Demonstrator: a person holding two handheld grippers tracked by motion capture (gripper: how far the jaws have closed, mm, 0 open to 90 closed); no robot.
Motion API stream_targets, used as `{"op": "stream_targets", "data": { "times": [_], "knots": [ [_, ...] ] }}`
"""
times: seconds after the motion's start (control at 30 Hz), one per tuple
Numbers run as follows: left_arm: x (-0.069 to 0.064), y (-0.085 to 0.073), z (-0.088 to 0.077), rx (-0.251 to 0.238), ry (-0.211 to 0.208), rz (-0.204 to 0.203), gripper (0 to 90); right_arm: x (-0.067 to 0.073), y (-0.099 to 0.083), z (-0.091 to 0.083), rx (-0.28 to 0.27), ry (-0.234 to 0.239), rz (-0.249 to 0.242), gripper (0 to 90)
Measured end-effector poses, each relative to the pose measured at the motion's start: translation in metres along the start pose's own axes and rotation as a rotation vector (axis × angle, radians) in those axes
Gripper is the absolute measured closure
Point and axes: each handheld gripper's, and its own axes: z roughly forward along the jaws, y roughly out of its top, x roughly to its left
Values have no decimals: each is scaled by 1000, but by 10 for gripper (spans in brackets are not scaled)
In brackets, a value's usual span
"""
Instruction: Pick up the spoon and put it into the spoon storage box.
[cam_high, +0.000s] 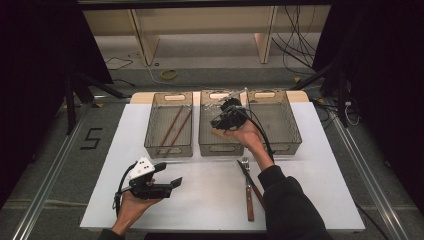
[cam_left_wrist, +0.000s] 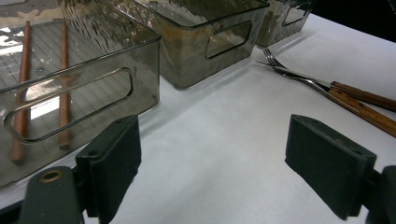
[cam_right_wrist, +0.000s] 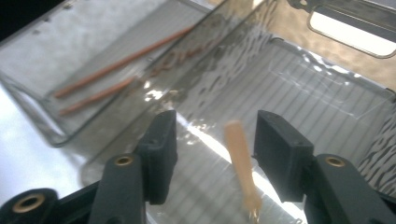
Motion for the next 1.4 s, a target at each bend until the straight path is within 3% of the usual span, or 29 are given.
{"op": "stream_targets", "data": {
  "times": [0.33,0.63,1.07,1.4],
  "knots": [
    [0,0,1,4,0,2,176,20,-20,-42,-15,80,-50,412],
    [0,0,1,9,0,1,176,32,-61,-75,0,112,-77,405],
    [1,0,1,6,-1,-4,175,49,-114,-88,17,191,-97,385],
    [1,0,0,1,-1,-6,174,58,-142,-86,51,225,-101,432]
  ]
}}
